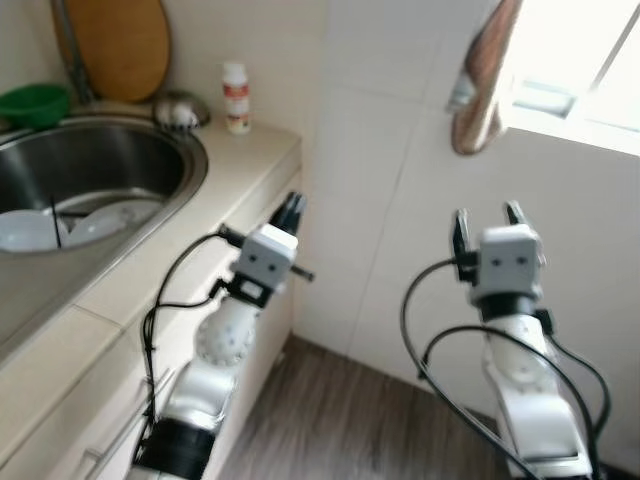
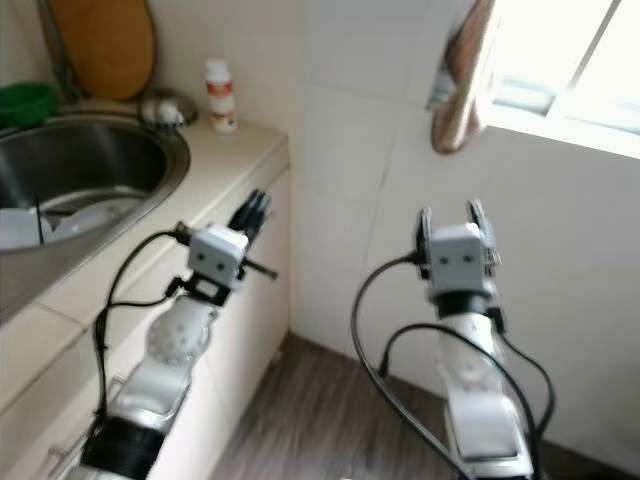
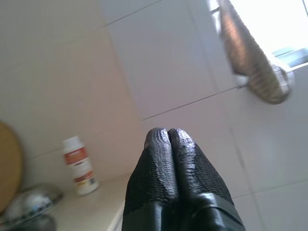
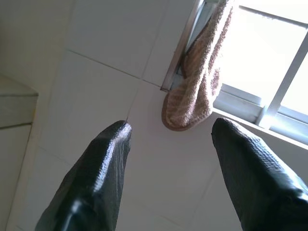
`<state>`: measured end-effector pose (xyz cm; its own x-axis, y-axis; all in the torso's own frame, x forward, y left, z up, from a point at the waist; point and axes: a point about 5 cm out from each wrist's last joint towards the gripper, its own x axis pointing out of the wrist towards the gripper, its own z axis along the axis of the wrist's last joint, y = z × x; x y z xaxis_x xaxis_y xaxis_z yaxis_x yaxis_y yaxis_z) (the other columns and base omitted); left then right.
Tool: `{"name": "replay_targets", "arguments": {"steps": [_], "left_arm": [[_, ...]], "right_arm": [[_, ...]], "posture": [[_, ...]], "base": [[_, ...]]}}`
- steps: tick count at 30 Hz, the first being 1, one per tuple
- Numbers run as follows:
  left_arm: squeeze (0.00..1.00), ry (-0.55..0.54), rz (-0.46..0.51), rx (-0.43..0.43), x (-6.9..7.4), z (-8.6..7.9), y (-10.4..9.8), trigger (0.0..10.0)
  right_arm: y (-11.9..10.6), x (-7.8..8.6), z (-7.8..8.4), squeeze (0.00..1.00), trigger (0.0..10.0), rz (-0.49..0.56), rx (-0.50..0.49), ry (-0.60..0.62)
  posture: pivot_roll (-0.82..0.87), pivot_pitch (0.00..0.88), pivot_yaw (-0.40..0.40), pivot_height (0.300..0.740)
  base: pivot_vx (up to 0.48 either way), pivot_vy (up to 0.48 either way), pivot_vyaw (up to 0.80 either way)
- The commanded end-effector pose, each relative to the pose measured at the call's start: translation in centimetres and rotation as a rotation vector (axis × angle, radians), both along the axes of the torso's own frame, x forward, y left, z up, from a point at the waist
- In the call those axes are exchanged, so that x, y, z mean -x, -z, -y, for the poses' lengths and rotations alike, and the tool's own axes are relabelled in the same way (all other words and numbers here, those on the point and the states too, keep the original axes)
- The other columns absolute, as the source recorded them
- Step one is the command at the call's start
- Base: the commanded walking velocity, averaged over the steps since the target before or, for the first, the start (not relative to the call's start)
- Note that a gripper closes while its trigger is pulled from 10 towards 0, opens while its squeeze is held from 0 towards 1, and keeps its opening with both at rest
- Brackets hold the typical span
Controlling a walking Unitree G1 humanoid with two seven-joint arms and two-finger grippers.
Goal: Kitchen organization
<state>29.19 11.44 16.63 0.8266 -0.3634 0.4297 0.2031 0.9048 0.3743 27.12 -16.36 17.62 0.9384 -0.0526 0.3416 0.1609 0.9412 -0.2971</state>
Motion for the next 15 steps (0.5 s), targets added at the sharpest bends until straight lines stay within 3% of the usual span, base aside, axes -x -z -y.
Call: {"name": "replay_targets", "arguments": {"steps": [1, 4, 8, 15], "left_arm": [[0.00, 0.028, 0.002, 0.000, 0.04, 0.81, -0.19, 10.0], [0.00, 0.027, 0.000, 0.001, 0.02, 0.82, -0.14, 10.0], [0.00, 0.028, -0.003, 0.004, 0.01, 0.82, -0.10, 10.0], [0.00, 0.029, -0.004, 0.004, -0.01, 0.88, -0.04, 10.0]], "right_arm": [[0.11, -0.11, 0.63, 0.00, 10.0, -0.015, 0.017, 0.034], [0.35, -0.23, 0.78, 0.00, 10.0, -0.034, 0.015, 0.046], [0.58, -0.34, 1.05, 0.00, 10.0, -0.053, -0.013, 0.060], [0.43, -0.31, 1.07, 0.00, 10.0, -0.038, 0.027, 0.072]], "posture": [[-0.09, 0.000, -0.030, 0.740], [-0.09, 0.000, -0.031, 0.740], [-0.09, 0.000, -0.030, 0.740], [-0.09, 0.000, -0.029, 0.740]], "base": [[0.000, -0.472, 0.00], [0.000, -0.472, -0.14], [0.000, -0.472, -0.80], [0.000, -0.475, 0.00]]}}
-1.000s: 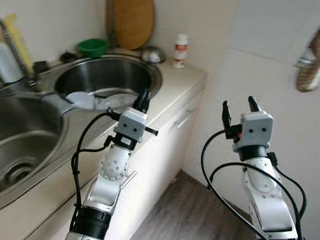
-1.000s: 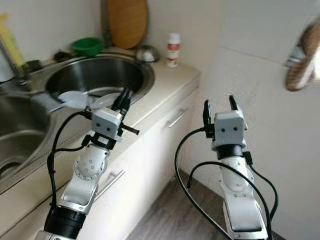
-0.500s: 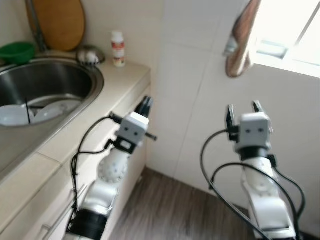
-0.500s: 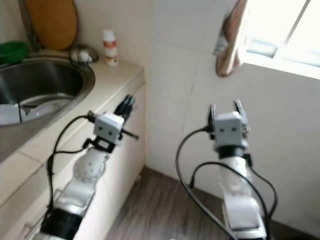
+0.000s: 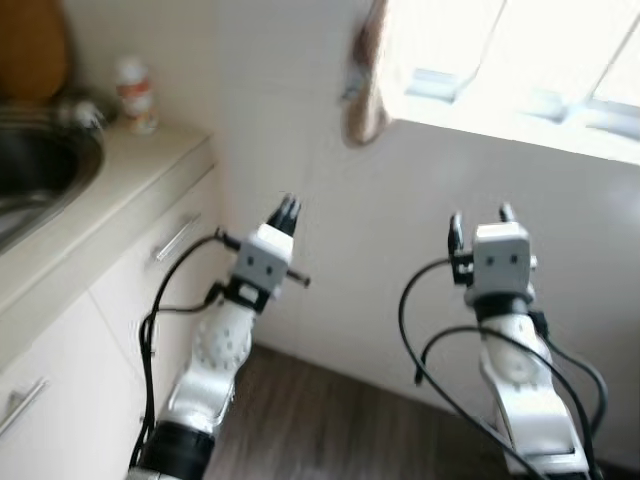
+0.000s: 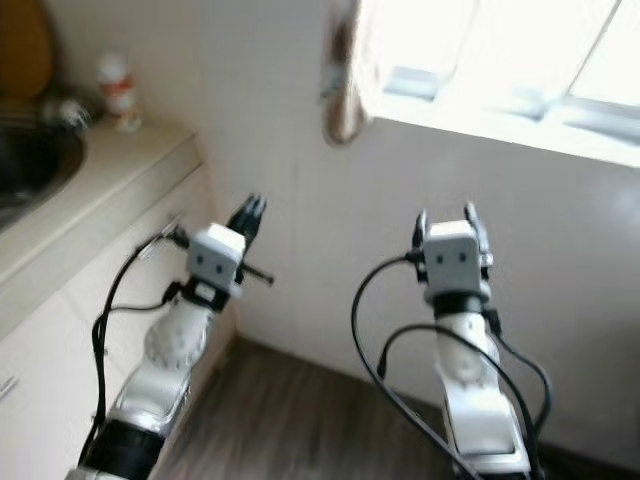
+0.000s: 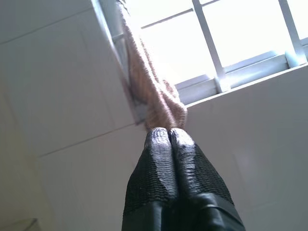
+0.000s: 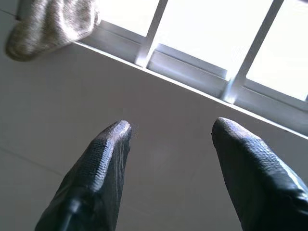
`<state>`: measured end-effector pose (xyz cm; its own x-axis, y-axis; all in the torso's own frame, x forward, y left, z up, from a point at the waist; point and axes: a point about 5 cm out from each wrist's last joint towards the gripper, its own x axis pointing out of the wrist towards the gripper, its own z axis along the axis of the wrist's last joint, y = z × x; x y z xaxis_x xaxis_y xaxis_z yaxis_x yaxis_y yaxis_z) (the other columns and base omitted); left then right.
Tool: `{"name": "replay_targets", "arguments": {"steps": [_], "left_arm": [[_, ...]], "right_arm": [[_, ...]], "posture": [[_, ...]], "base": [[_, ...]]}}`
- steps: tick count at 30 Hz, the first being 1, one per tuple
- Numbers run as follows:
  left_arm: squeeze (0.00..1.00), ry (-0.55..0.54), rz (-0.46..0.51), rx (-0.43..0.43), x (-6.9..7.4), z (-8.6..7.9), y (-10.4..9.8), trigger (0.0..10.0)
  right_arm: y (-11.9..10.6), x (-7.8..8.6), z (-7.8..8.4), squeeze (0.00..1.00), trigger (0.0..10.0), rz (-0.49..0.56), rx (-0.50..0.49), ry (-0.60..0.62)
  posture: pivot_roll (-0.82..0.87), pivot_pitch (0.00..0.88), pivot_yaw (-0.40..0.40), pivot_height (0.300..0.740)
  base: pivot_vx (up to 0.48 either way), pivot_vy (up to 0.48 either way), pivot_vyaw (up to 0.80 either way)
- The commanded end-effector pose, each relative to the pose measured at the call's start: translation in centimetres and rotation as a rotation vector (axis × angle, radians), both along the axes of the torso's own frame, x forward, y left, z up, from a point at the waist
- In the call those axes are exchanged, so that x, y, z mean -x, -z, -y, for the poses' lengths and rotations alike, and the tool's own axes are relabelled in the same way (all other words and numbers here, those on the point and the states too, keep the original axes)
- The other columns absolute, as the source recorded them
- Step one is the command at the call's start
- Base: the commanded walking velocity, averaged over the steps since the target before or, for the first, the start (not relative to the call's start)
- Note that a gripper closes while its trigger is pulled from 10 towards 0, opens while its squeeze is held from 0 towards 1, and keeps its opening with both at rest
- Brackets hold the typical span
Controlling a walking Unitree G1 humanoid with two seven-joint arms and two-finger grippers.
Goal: Kitchen organization
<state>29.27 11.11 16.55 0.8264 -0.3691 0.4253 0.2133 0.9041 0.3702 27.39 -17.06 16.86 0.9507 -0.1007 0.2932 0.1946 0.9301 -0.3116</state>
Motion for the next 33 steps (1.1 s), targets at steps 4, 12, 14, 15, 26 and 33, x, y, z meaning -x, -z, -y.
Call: {"name": "replay_targets", "arguments": {"steps": [4, 12, 14, 15, 26, 33], "left_arm": [[0.00, 0.020, -0.001, 0.008, 0.1, 0.6, 0.0, 10.0], [0.00, 0.012, -0.021, -0.001, 0.0, 0.5, 0.3, 10.0], [0.00, 0.011, -0.024, -0.001, -0.1, 0.5, 0.3, 10.0], [0.00, 0.011, -0.025, -0.001, -0.1, 0.5, 0.3, 10.0], [0.00, 0.015, -0.038, -0.003, -0.1, 0.6, 0.5, 10.0], [0.00, 0.012, -0.046, -0.003, -0.2, 0.6, 0.6, 10.0]], "right_arm": [[0.3, -0.4, 0.7, 0.00, 10.0, -0.037, -0.014, 0.042], [1.0, -0.5, 1.5, 0.00, 10.0, -0.086, -0.009, 0.112], [1.1, -0.5, 1.6, 0.00, 10.0, -0.091, 0.004, 0.119], [1.1, -0.5, 1.6, 0.00, 10.0, -0.092, 0.005, 0.119], [2.1, -0.9, 1.3, 0.00, 10.0, -0.184, 0.047, 0.078], [3.0, -1.9, 2.0, 0.00, 10.0, -0.331, 0.010, 0.038]], "posture": [[-0.09, 0.000, -0.028, 0.740], [-0.09, 0.000, -0.027, 0.740], [-0.09, 0.000, -0.026, 0.740], [-0.09, 0.000, -0.026, 0.740], [-0.10, 0.000, -0.025, 0.740], [-0.10, 0.000, -0.029, 0.740]], "base": [[0.000, 0.000, -0.80], [0.000, 0.000, -0.80], [0.000, 0.000, -0.80], [0.000, 0.000, -0.80], [0.000, 0.000, -0.05], [0.000, 0.000, 0.00]]}}
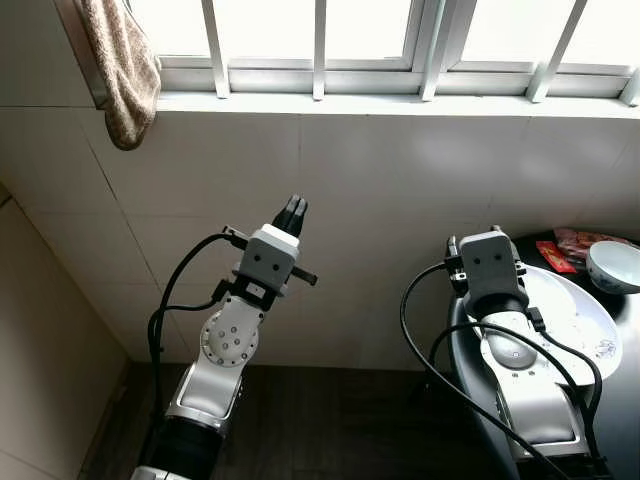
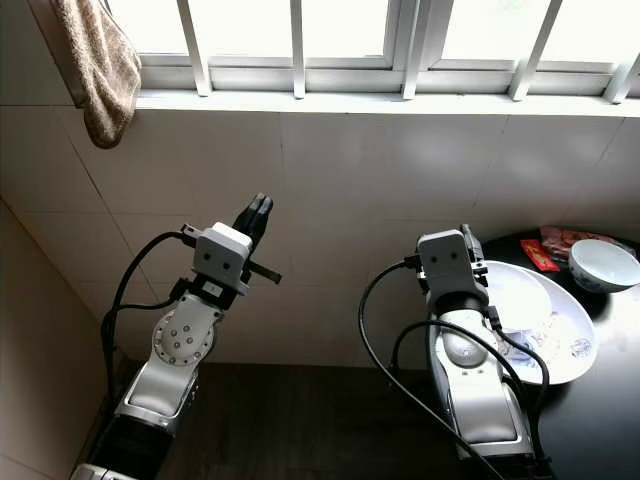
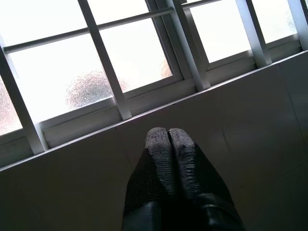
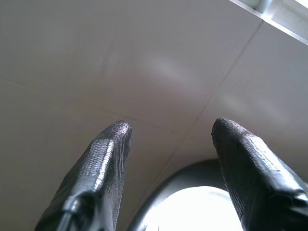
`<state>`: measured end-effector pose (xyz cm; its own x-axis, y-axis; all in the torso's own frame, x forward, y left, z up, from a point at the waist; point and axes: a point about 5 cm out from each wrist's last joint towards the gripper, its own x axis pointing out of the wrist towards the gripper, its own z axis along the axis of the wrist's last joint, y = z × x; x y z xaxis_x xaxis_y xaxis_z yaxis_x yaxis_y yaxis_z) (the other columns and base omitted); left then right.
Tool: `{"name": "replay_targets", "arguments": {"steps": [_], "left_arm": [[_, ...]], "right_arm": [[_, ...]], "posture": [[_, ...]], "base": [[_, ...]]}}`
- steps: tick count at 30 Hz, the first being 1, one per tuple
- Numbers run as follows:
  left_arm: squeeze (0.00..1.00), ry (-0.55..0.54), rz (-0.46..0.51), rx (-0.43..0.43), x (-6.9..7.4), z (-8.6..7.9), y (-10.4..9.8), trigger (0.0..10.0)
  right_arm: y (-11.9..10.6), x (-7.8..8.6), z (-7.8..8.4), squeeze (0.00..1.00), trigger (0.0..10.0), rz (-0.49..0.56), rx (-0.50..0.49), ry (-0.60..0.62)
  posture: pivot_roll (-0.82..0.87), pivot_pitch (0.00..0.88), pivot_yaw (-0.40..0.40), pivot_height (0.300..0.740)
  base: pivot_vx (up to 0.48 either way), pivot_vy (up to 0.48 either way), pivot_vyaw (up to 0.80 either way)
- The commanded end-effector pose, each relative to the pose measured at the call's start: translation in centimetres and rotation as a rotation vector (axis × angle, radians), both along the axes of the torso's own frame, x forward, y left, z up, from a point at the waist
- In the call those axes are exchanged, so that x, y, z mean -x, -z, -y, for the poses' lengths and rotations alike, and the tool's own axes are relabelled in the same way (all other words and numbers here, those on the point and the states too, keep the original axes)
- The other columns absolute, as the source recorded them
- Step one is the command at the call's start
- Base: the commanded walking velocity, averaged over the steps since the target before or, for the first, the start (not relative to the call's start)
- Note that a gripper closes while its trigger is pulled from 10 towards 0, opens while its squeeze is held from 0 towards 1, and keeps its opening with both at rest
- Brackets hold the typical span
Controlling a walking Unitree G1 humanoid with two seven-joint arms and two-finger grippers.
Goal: Kitchen organization
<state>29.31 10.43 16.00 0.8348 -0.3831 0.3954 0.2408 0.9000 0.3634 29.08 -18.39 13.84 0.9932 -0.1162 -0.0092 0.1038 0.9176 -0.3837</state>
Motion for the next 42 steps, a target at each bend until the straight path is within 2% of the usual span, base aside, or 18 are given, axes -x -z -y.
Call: {"name": "replay_targets", "arguments": {"steps": [1, 6, 7, 11, 15, 25, 29, 30, 32, 34, 35, 36, 37, 39, 40, 41, 42], "left_arm": [[0.00, -0.006, -0.013, -0.003, -0.1, -0.1, 0.1, 10.0], [0.00, -0.012, -0.018, -0.005, -0.2, -0.3, 0.2, 10.0], [0.00, -0.014, -0.019, -0.007, -0.2, -0.3, 0.2, 10.0], [0.00, -0.013, -0.025, -0.010, -0.1, -0.3, 0.3, 10.0], [0.00, -0.009, -0.030, -0.011, -0.2, -0.2, 0.3, 10.0], [0.00, -0.009, -0.036, -0.016, -0.3, -0.1, 0.4, 10.0], [0.00, -0.013, -0.037, -0.017, -0.3, -0.2, 0.4, 10.0], [0.00, -0.015, -0.038, -0.018, -0.3, -0.2, 0.4, 10.0], [0.00, -0.016, -0.039, -0.018, -0.3, -0.2, 0.5, 10.0], [0.00, -0.016, -0.040, -0.019, -0.3, -0.2, 0.5, 10.0], [0.00, -0.015, -0.041, -0.020, -0.3, -0.2, 0.5, 10.0], [0.00, -0.015, -0.042, -0.020, -0.3, -0.2, 0.5, 10.0], [0.00, -0.015, -0.044, -0.021, -0.3, -0.2, 0.5, 10.0], [0.00, -0.015, -0.044, -0.021, -0.3, -0.2, 0.6, 10.0], [0.00, -0.015, -0.045, -0.021, -0.3, -0.2, 0.6, 10.0], [0.00, -0.014, -0.047, -0.022, -0.3, -0.1, 0.6, 10.0], [0.00, -0.014, -0.047, -0.022, -0.3, -0.1, 0.6, 10.0]], "right_arm": [[0.3, -0.4, 1.7, 0.00, 10.0, -0.061, -0.035, 0.070], [1.1, -0.5, 2.9, 0.00, 10.0, -0.146, -0.104, 0.131], [1.5, -0.5, 3.4, 0.00, 10.0, -0.192, -0.129, 0.144], [2.5, -0.2, 4.2, 0.00, 10.0, -0.276, -0.151, 0.161], [3.2, 0.1, 4.3, 0.00, 10.0, -0.351, -0.181, 0.147], [3.3, 0.2, 4.0, 0.00, 10.0, -0.389, -0.187, 0.118], [3.6, 0.4, 4.8, 0.00, 10.0, -0.426, -0.132, 0.174], [3.8, 0.4, 5.3, 0.00, 9.7, -0.441, -0.114, 0.201], [3.9, 0.4, 5.6, 0.00, 8.4, -0.451, -0.105, 0.209], [3.9, 0.5, 5.8, 0.00, 8.0, -0.455, -0.102, 0.215], [3.9, 0.5, 5.8, 0.00, 6.2, -0.456, -0.099, 0.216], [3.9, 0.6, 5.8, 0.00, 6.2, -0.457, -0.097, 0.217], [3.9, 0.6, 5.8, 0.00, 4.6, -0.458, -0.099, 0.216], [3.9, 0.6, 5.8, 0.00, 4.6, -0.459, -0.101, 0.215], [4.0, 0.6, 5.8, 0.00, 3.9, -0.464, -0.105, 0.214], [4.2, 0.7, 5.5, 0.00, 1.5, -0.479, -0.107, 0.203], [4.2, 0.7, 5.5, 0.00, 1.5, -0.479, -0.107, 0.203]], "posture": [[-0.10, 0.000, -0.029, 0.740], [-0.10, 0.000, -0.031, 0.740], [-0.10, 0.000, -0.031, 0.740], [-0.10, 0.000, -0.028, 0.740], [-0.11, 0.000, -0.024, 0.740], [-0.10, 0.000, -0.024, 0.740], [-0.10, 0.000, -0.024, 0.740], [-0.10, 0.000, -0.024, 0.740], [-0.10, 0.000, -0.026, 0.740], [-0.11, 0.000, -0.026, 0.740], [-0.11, 0.000, -0.026, 0.740], [-0.11, 0.000, -0.025, 0.740], [-0.11, 0.000, -0.025, 0.740], [-0.11, 0.000, -0.025, 0.740], [-0.11, 0.000, -0.025, 0.740], [-0.11, 0.000, -0.025, 0.740], [-0.11, 0.000, -0.025, 0.740]], "base": [[0.000, 0.000, 0.00], [0.000, 0.000, 0.00], [0.000, 0.000, 0.00], [0.000, 0.000, 0.00], [0.000, 0.000, 0.00], [0.000, 0.000, 0.00], [0.000, 0.000, 0.00], [0.000, 0.000, 0.00], [0.000, 0.000, 0.00], [0.000, 0.000, 0.00], [0.000, 0.000, 0.00], [0.000, 0.000, 0.00], [0.000, 0.000, 0.00], [0.000, 0.000, 0.00], [0.000, 0.000, 0.00], [0.000, 0.000, 0.00], [0.000, 0.000, 0.00]]}}
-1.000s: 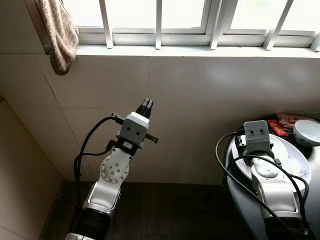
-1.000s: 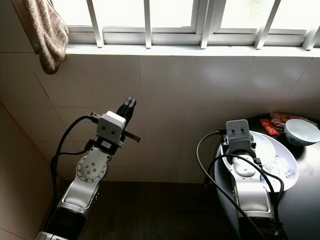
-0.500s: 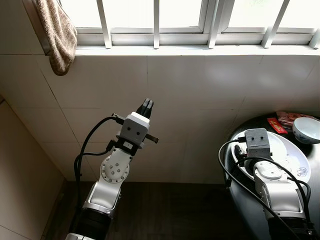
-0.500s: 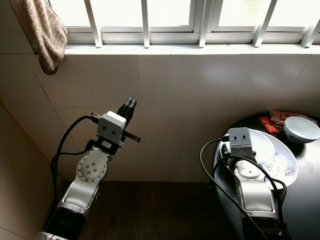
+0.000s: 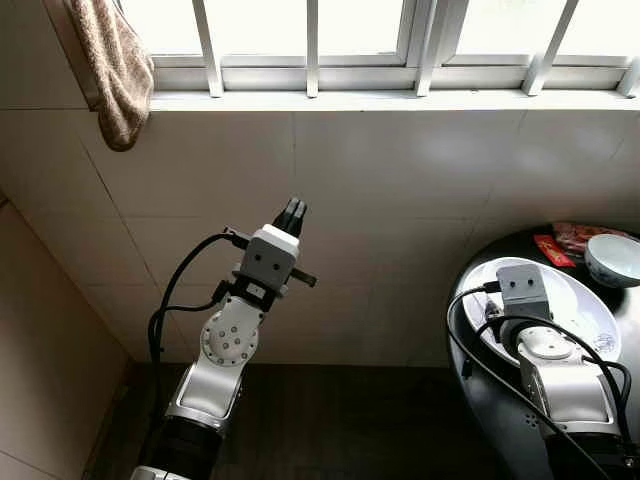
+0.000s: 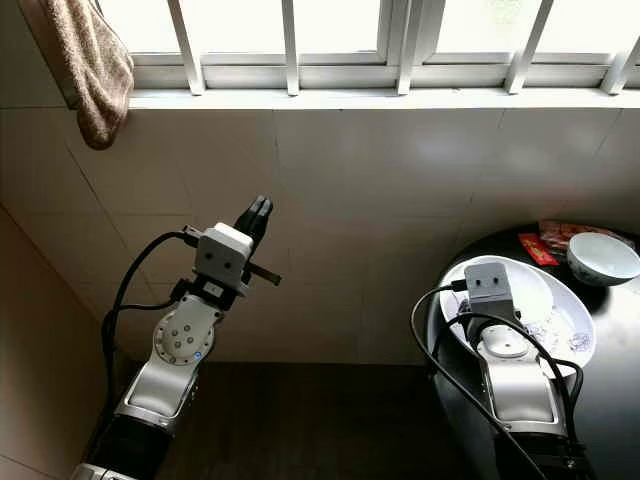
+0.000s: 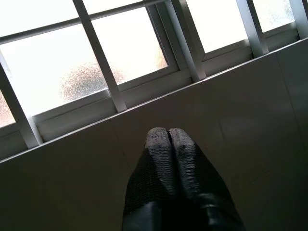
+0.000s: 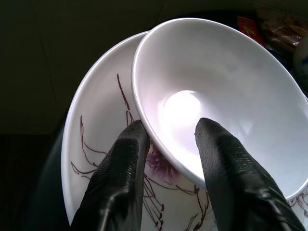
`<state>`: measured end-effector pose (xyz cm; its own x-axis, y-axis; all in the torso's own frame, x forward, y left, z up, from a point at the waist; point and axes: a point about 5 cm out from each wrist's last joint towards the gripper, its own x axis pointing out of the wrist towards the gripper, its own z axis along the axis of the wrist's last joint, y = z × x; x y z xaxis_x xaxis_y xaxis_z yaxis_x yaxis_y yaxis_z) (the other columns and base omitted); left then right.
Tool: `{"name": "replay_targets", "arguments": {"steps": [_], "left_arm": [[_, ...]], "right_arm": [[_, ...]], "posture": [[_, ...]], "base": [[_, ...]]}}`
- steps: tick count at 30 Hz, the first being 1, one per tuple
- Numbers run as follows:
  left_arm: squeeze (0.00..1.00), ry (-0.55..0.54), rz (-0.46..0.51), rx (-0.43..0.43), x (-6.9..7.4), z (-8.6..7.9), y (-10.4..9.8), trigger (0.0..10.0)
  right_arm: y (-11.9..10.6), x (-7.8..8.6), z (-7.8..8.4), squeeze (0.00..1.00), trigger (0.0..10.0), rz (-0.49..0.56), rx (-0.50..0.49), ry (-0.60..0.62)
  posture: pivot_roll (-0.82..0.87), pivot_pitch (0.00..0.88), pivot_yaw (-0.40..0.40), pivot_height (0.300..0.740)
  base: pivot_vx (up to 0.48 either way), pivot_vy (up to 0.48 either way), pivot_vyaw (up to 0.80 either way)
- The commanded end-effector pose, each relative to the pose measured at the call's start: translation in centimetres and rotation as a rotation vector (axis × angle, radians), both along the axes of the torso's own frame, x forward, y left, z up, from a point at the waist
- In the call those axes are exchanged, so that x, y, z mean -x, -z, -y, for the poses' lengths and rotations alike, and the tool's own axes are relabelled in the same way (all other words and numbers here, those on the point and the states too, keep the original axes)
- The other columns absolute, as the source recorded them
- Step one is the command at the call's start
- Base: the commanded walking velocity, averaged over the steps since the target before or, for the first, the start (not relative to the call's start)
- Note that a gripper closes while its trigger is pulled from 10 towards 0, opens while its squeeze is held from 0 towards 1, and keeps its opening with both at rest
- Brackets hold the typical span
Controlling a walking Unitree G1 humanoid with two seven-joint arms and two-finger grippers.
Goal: Kitchen organization
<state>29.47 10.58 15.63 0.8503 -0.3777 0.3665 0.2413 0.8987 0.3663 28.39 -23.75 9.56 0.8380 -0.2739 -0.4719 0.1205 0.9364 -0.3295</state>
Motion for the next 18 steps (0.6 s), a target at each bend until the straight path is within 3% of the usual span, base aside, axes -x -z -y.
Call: {"name": "replay_targets", "arguments": {"steps": [1, 11, 18], "left_arm": [[0.00, -0.004, -0.020, -0.013, -0.1, 0.0, 0.3, 10.0], [0.00, -0.009, -0.030, -0.019, -0.1, 0.0, 0.5, 10.0], [0.00, -0.014, -0.037, -0.019, -0.2, 0.0, 0.6, 10.0]], "right_arm": [[0.1, 0.1, 0.0, 0.00, 0.0, -0.016, 0.006, -0.004], [-0.2, 0.0, -0.2, 0.00, 0.0, 0.010, 0.035, -0.040], [-2.1, -0.5, -1.3, 0.00, 0.0, 0.148, 0.196, -0.123]], "posture": [[-0.11, 0.000, -0.027, 0.740], [-0.11, 0.000, -0.028, 0.740], [-0.11, 0.000, -0.027, 0.740]], "base": [[0.000, 0.000, 0.00], [0.000, 0.000, 0.00], [0.000, 0.000, 0.00]]}}
